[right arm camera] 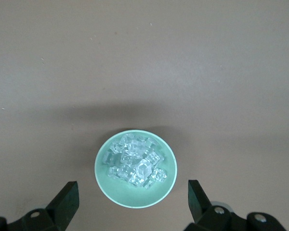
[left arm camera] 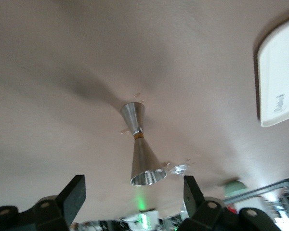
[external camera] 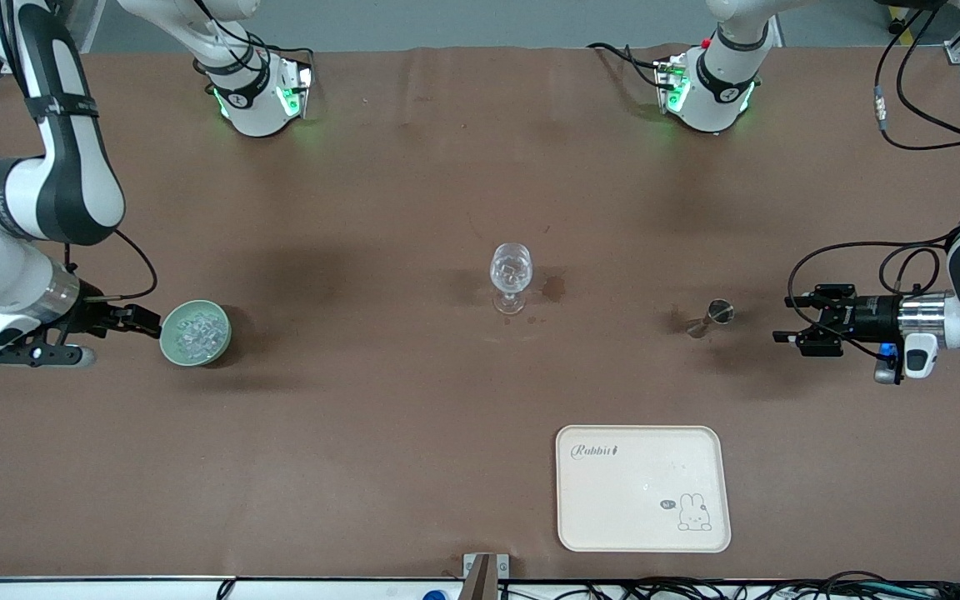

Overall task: Pour wine and add ice with both arms
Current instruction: 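Reach the right gripper to the ice bowl while the left gripper reaches the jigger, then grasp an ice cube with the right gripper while the left gripper grasps the jigger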

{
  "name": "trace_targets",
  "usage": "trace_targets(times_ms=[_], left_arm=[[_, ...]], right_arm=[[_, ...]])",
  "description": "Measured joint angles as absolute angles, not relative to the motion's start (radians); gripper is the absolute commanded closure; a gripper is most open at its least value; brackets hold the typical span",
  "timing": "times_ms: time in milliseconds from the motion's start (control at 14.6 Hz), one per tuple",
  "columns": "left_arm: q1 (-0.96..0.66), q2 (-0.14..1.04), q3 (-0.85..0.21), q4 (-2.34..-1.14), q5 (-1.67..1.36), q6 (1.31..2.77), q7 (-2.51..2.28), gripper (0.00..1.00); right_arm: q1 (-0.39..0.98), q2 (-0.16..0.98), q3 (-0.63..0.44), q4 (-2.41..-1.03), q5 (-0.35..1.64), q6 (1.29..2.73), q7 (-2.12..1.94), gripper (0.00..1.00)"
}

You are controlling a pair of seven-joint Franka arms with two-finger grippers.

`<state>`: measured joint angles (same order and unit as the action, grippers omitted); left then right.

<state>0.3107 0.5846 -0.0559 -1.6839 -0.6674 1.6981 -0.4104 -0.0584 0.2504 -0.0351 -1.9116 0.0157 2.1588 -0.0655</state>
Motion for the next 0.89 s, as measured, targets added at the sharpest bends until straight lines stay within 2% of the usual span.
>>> trace_targets(times_ms=[137,547,889], left_arm=[[0.311,0.618,-0.056,-1.683,-0.695,1.698,-0.444,0.12],[0.319,0.735,-0.056,-1.684,-0.852,1.698,-0.476,0.16],[0.311,0.791,-0.061,-1.683,-0.938,1.698,-0.545,0.18]], right_arm=[[-0.063,0.27,-0.035,-1.919,0.016,2.165,-0.066,0.05],[-0.065,0.305,-0.035,-2.049,0.016,2.327,-0.066,0.28],[-0.071,0.351,-0.035,-2.065,0.016,2.366,-0.065,0.31]])
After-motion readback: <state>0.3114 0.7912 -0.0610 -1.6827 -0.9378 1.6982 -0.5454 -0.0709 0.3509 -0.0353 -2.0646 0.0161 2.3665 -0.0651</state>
